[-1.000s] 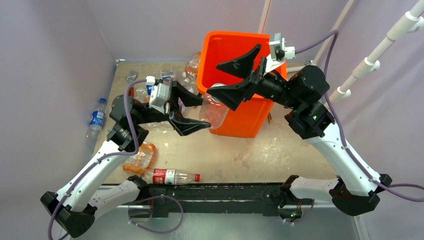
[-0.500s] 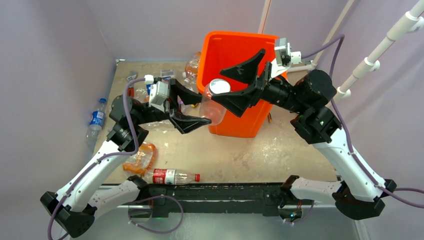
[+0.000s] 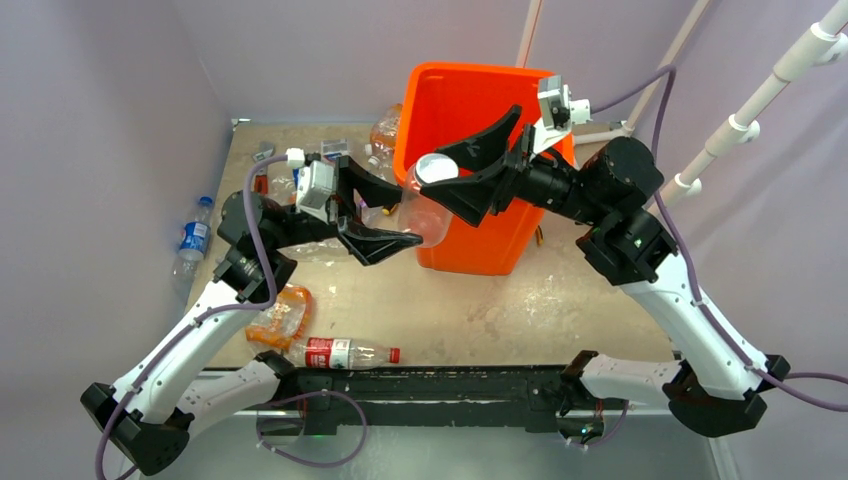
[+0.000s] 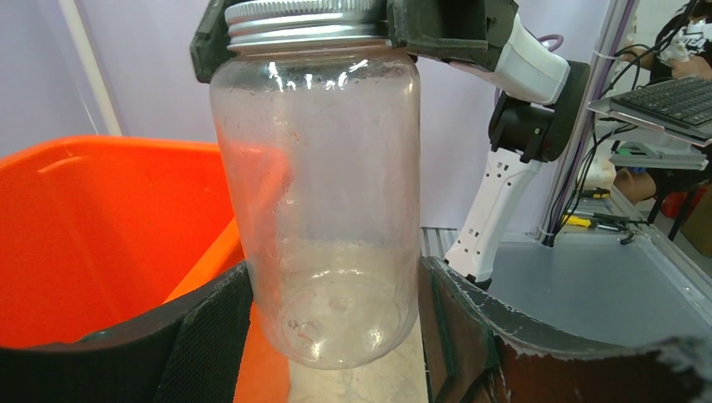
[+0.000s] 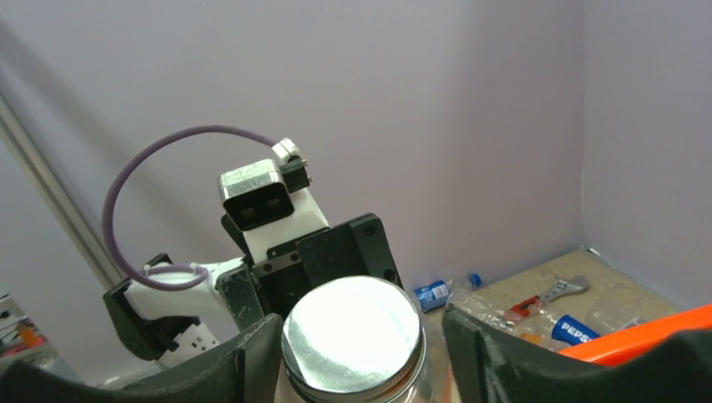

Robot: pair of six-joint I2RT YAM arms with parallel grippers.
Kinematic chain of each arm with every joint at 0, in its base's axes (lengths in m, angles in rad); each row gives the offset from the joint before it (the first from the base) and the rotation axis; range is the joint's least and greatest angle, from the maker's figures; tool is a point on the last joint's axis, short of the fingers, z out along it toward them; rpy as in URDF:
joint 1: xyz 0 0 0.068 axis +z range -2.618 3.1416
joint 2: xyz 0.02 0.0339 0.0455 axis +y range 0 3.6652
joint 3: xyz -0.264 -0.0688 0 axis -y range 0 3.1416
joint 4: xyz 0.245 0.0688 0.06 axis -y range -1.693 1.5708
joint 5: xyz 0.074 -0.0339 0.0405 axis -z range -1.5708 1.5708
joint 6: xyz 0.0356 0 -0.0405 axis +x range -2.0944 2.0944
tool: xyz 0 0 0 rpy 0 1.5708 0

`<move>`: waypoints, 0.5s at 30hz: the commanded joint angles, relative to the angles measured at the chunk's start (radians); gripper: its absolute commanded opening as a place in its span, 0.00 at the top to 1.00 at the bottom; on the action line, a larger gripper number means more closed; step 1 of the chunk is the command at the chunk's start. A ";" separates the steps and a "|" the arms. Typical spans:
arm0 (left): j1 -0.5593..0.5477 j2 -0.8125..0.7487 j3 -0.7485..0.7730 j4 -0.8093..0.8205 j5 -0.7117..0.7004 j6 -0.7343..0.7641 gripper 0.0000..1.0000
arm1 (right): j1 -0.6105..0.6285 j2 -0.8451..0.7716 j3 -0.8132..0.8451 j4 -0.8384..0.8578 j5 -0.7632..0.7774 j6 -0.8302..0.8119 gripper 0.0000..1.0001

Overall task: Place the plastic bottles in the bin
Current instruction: Place the plastic bottle in the trash bin.

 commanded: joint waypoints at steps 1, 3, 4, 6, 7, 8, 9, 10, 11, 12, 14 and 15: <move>0.001 -0.015 0.016 0.049 -0.003 -0.009 1.00 | 0.004 -0.003 0.015 0.039 0.007 0.018 0.34; 0.001 -0.017 0.016 0.049 -0.004 -0.009 1.00 | 0.004 -0.008 0.003 0.057 0.006 0.025 0.44; -0.001 -0.017 0.016 0.048 -0.005 -0.010 1.00 | 0.004 -0.010 -0.003 0.066 0.008 0.028 0.50; 0.000 -0.016 0.016 0.049 -0.009 -0.009 1.00 | 0.004 -0.017 -0.015 0.088 0.009 0.036 0.62; -0.001 -0.016 0.016 0.049 -0.016 -0.010 1.00 | 0.004 -0.021 -0.023 0.101 0.009 0.039 0.66; 0.000 -0.017 0.015 0.049 -0.019 -0.009 0.97 | 0.003 -0.026 -0.029 0.106 0.008 0.042 0.70; 0.000 -0.018 0.014 0.049 -0.021 -0.008 0.92 | 0.004 -0.028 -0.032 0.107 0.009 0.043 0.74; 0.000 -0.019 0.014 0.050 -0.021 -0.007 0.87 | 0.004 -0.031 -0.036 0.108 0.008 0.043 0.77; 0.000 -0.020 0.014 0.050 -0.023 -0.008 0.81 | 0.004 -0.033 -0.039 0.107 0.011 0.043 0.80; 0.000 -0.022 0.014 0.052 -0.025 -0.009 0.72 | 0.005 -0.037 -0.044 0.108 0.014 0.045 0.82; 0.000 -0.027 0.013 0.052 -0.038 -0.011 0.49 | 0.004 -0.051 -0.061 0.148 0.021 0.052 0.87; 0.000 -0.033 0.013 0.051 -0.055 -0.012 0.40 | 0.004 -0.061 -0.071 0.162 0.021 0.056 0.90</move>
